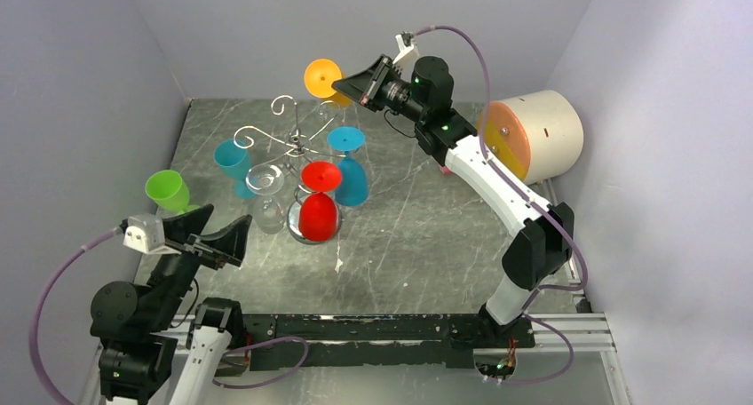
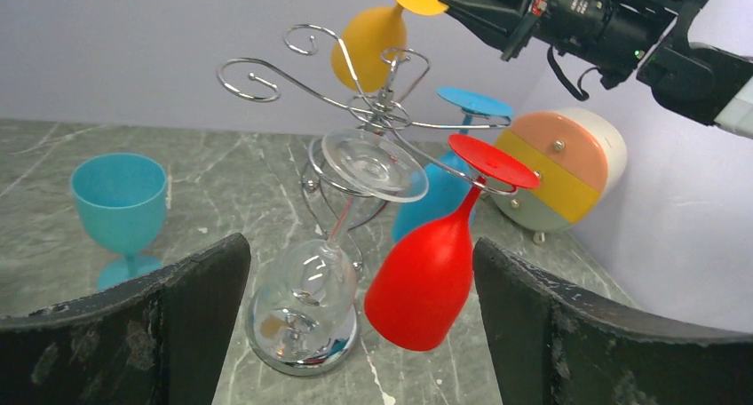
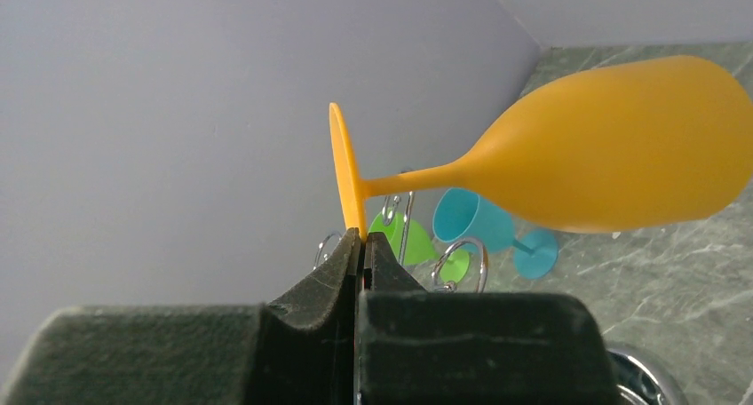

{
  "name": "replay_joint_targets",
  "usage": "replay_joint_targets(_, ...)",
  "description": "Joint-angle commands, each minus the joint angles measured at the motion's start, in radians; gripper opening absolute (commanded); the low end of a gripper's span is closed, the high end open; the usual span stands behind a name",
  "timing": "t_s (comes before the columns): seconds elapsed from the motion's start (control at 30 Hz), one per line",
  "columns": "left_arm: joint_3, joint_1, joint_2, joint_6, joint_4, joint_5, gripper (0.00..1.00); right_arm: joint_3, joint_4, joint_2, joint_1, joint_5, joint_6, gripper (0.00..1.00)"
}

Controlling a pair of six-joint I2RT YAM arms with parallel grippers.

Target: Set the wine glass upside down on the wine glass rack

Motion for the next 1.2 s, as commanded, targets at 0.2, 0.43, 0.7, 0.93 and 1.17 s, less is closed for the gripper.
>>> replay_joint_targets(0.2, 0.019, 0.011, -0.029, 0.06, -0.065, -0.106, 0.99, 0.079, -0.061, 0.033, -0.002, -0.082, 0.025, 0.0)
replay_joint_targets(0.43, 0.006, 0.011, -0.022, 0.06, -0.05, -0.083, 0.99, 0.084, -0.125, 0.017, 0.006, -0.115, -0.006, 0.0)
replay_joint_targets(0.7, -0.007, 0.012, -0.034, 0.055, -0.027, -0.117, 0.99, 0.102, -0.174, 0.026, 0.006, -0.125, -0.03, 0.0)
replay_joint_targets(0.93, -0.007, 0.012, -0.053, 0.082, -0.018, -0.076, 0.99, 0.127, -0.196, 0.042, 0.013, -0.139, -0.036, 0.0)
replay_joint_targets(1.17, 0.002, 0.011, -0.039, 0.084, -0.037, -0.077, 0.99, 0.166, -0.226, 0.069, 0.029, -0.137, -0.042, 0.0)
